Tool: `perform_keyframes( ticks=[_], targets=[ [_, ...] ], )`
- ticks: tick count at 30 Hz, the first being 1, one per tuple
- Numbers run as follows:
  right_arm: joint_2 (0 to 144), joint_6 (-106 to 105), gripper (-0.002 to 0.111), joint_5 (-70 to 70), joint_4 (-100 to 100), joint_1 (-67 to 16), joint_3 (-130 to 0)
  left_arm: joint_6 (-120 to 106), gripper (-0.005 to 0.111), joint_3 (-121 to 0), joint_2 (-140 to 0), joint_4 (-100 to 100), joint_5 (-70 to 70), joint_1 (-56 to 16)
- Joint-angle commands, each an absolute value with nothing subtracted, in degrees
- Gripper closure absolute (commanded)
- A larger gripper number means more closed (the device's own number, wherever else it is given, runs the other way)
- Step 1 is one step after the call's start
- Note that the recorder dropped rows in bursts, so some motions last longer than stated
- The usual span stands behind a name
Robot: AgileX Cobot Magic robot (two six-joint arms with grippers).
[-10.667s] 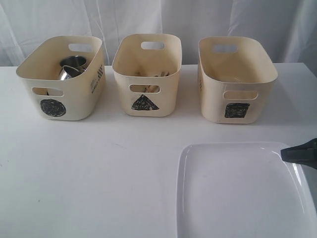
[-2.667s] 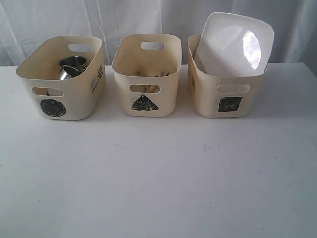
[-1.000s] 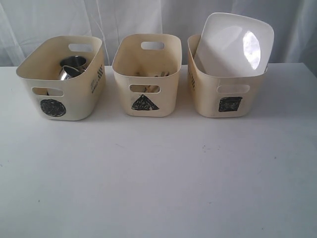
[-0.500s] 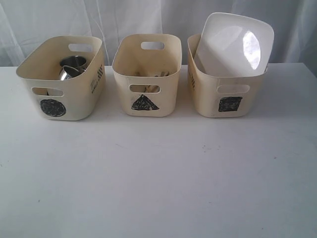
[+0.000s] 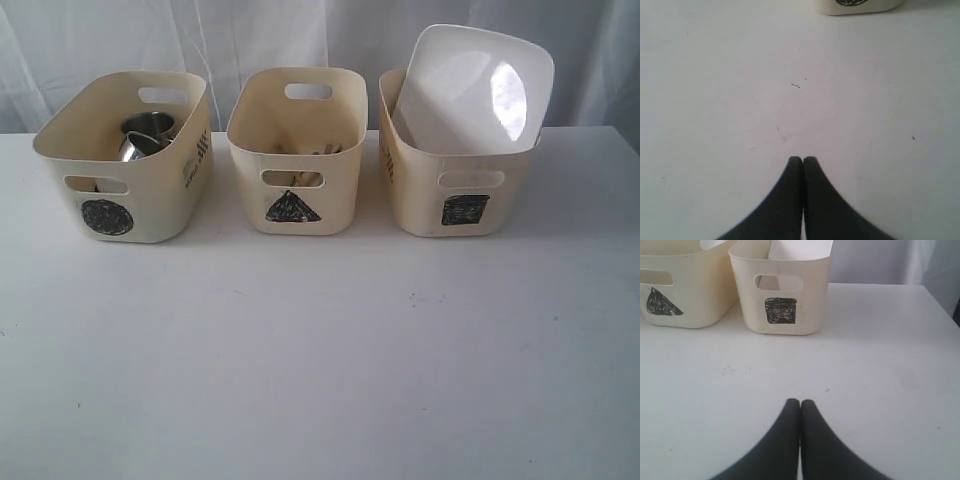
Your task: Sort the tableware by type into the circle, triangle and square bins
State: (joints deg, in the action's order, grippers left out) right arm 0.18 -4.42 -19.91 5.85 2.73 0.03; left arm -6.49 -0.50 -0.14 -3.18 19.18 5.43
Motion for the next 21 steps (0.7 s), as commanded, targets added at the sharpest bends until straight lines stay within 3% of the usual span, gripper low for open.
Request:
perform_keyframes(
  ticks=[1,21],
  targets=[
    [0.0,-16.8,0.108,-20.2,7.3,2.4,0.0,-6.4,0.107,0.0,0.0,-3.1,19.6,5.5],
    [0.0,-21.2,0.108,-20.6,7.5,2.4,0.0,-6.4,0.107,0.0,0.0,-3.1,19.6,5.5]
  ],
)
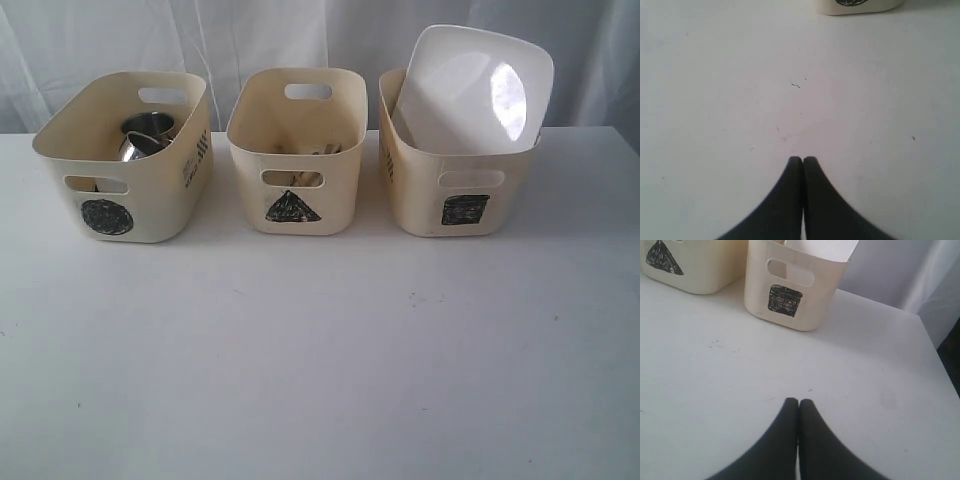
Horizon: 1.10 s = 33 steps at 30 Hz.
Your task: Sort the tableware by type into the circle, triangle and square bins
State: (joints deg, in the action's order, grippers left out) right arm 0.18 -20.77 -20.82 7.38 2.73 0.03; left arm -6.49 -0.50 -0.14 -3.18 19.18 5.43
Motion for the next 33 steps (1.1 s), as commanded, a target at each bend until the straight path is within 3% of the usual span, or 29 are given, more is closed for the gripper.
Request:
perform_keyframes(
  ticks=[1,33],
  targets=[
    [0.0,-21.2,0.108,-20.6,7.5,2.4,0.0,-6.4,0.107,0.0,0.0,-3.1,19.6,5.5],
    [0.0,-21.2,0.108,-20.1,1.4,2.4,0.0,-6.4,0.107,0.0,0.0,-3.1,19.6,5.5]
  ],
)
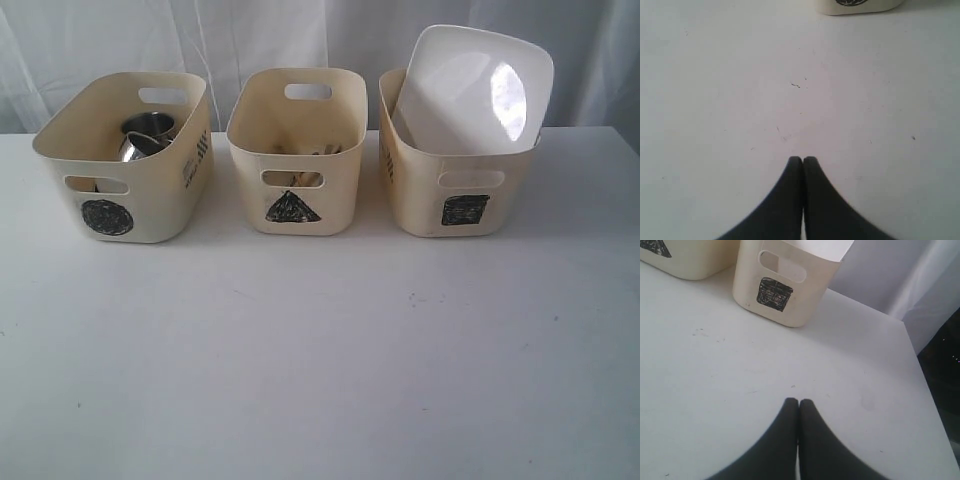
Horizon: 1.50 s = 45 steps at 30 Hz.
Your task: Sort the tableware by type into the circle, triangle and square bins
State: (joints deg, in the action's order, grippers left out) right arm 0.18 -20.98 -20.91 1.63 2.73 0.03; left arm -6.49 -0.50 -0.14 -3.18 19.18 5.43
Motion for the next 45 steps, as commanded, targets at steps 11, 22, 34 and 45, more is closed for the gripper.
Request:
perform_keyframes(
  ticks=[11,22,34,45],
  targets=[
    [0.0,-21.2,0.108,-20.1,1.4,2.4,0.0,-6.4,0.107,0.0,0.0,-3.1,19.7,5.5],
    [0.0,-22.3,0.108,-20.1,1.4,2.4,0.0,-6.4,0.107,0.0,0.0,-3.1,19.7,5.5],
    [0.0,-22.1,0.108,-20.1,1.4,2.4,0.0,-6.4,0.107,0.0,0.0,-3.1,19.7,5.5],
    [0.0,-22.1,0.108,-20.1,1.4,2.4,0.0,-6.4,0.107,0.0,0.0,-3.1,19.7,5.5]
  ],
)
